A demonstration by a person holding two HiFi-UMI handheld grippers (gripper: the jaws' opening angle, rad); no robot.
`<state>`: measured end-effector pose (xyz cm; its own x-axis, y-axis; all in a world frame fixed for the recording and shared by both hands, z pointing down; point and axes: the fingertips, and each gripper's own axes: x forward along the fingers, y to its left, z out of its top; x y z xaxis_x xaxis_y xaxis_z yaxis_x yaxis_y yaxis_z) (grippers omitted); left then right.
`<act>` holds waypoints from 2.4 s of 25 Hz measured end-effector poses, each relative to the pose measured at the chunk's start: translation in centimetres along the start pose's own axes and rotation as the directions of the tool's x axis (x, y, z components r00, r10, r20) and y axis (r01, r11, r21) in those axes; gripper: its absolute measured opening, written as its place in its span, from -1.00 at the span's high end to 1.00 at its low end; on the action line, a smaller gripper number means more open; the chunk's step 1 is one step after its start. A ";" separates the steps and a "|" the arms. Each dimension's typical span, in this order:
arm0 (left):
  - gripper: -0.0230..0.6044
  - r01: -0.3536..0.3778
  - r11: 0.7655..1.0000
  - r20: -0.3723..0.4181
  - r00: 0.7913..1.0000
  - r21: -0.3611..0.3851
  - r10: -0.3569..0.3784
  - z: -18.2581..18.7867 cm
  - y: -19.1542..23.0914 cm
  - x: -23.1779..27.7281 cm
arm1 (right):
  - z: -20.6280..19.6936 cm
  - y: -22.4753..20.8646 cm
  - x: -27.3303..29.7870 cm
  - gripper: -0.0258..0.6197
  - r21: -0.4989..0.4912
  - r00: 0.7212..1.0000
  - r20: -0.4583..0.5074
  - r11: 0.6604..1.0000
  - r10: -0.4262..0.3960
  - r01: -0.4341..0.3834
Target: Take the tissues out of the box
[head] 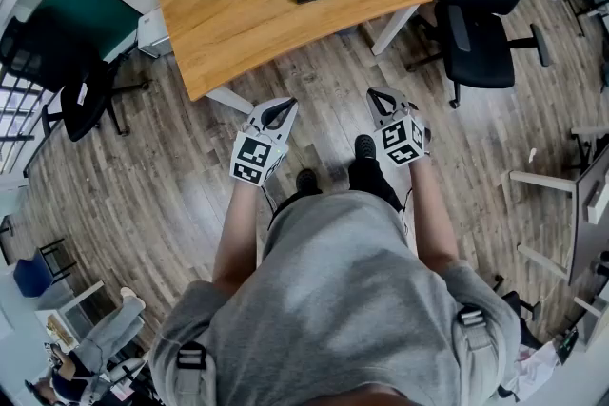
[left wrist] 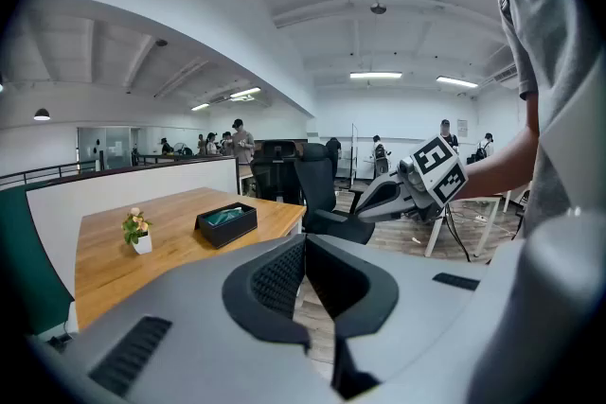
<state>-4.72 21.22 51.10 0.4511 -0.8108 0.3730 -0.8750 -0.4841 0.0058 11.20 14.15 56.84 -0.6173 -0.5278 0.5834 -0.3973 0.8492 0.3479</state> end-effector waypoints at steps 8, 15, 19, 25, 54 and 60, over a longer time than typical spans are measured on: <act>0.85 0.011 1.000 0.045 0.999 0.022 -0.012 -0.6 0.4 -4.3 | 2.1 3.3 -0.9 0.91 0.014 0.998 0.013 0.998 -0.055 0.054; 0.86 0.010 1.000 0.072 0.997 0.023 -0.012 -0.3 1.1 -6.3 | 3.2 4.7 -1.4 0.91 0.027 0.997 0.026 0.997 -0.075 0.075; 0.86 0.040 0.999 0.085 0.996 0.013 -0.041 0.1 1.2 -6.6 | 4.3 4.8 -1.7 0.90 0.041 0.992 0.058 0.993 -0.112 0.110; 0.86 0.053 0.997 0.085 0.995 0.047 -0.057 0.7 1.3 -6.6 | 4.8 5.1 -2.0 0.90 0.048 0.989 0.062 0.990 -0.133 0.130; 0.44 0.049 0.997 0.089 0.995 0.061 -0.054 0.8 2.8 -7.5 | 8.8 6.2 -1.6 0.11 0.088 0.978 0.194 0.994 -0.081 0.065; 0.25 0.046 0.997 0.078 0.996 0.067 -0.051 0.5 3.1 -7.5 | 9.2 6.4 -0.9 -0.11 0.079 0.977 0.202 0.996 -0.065 0.050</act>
<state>-10.78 25.64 47.80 0.5077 -0.8082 0.2983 -0.8395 -0.5419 -0.0393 2.99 19.94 51.80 -0.7146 -0.5747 0.3989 -0.4804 0.8176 0.3173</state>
